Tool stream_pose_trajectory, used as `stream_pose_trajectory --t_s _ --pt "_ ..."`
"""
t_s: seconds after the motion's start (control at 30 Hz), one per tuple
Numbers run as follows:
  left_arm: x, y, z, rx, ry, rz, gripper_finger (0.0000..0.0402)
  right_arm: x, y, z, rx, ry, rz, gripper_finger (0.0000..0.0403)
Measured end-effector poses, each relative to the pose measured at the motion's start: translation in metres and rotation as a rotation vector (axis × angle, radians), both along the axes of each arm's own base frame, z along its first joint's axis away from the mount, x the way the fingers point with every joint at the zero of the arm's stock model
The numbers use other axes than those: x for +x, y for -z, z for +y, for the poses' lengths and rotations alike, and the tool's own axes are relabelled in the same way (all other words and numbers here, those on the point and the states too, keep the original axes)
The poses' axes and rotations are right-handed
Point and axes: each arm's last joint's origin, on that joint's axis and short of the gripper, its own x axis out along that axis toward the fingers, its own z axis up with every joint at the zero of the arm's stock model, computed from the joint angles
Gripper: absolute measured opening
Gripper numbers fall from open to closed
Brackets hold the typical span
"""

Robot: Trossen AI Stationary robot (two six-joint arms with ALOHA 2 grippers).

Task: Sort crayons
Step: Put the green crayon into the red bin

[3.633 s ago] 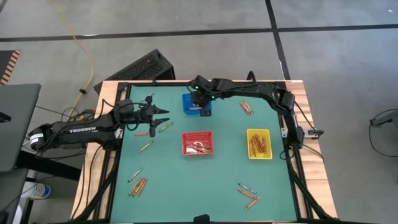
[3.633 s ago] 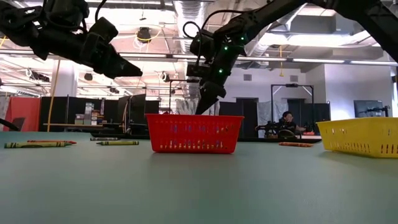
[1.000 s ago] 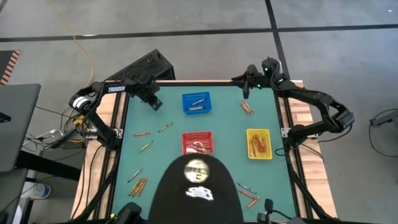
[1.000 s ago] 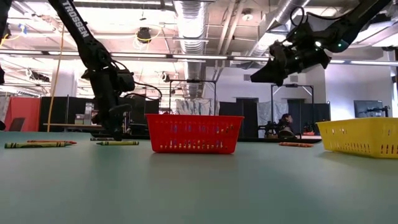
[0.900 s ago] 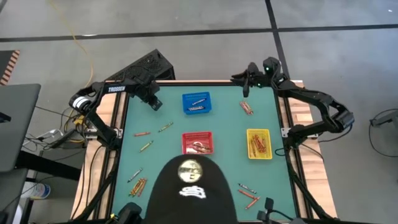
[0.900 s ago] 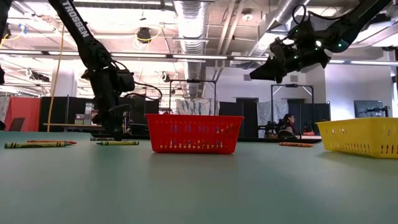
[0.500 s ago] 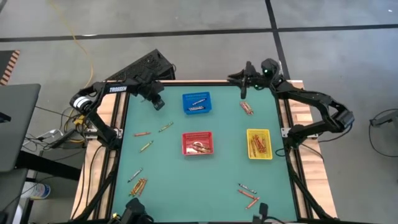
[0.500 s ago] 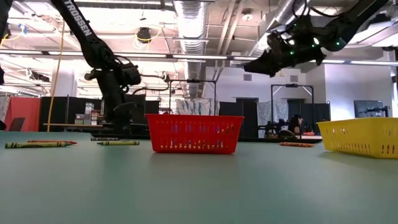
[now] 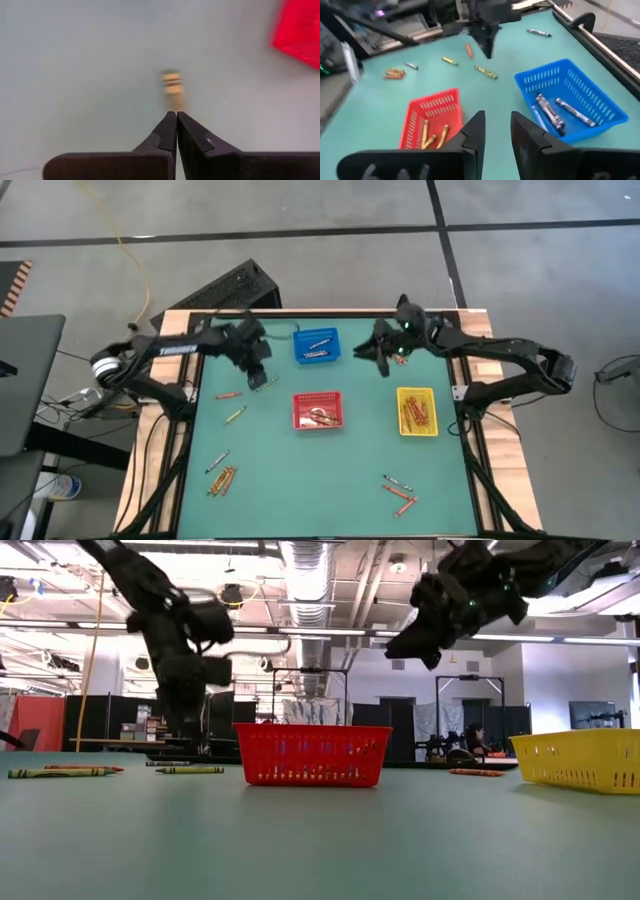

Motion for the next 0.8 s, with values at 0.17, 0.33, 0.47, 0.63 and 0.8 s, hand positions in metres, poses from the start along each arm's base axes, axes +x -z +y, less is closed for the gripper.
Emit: stream_pose_trajectory --t_s 0.17,0.33,0.47,0.63,0.8 --pt "0.012 -0.007 -0.038 0.150 -0.035 -0.055 0.0000 0.013 -0.002 0.030 -0.122 -0.011 0.023 0.0097" --pt "0.021 -0.001 -0.059 0.267 -0.047 -0.040 0.0019 0.019 0.000 0.047 -0.143 -0.031 0.038 0.0097" --pt "0.026 0.008 -0.061 0.318 -0.099 0.016 0.0057 0.022 0.001 0.056 -0.148 -0.064 0.043 0.0097" --pt "0.031 0.025 -0.057 0.287 -0.134 0.071 0.0106 0.022 0.002 0.060 -0.155 -0.085 0.053 0.0097" --pt "0.037 0.041 -0.057 0.237 -0.099 0.101 0.0135 0.021 0.004 0.060 -0.154 -0.090 0.077 0.0097"
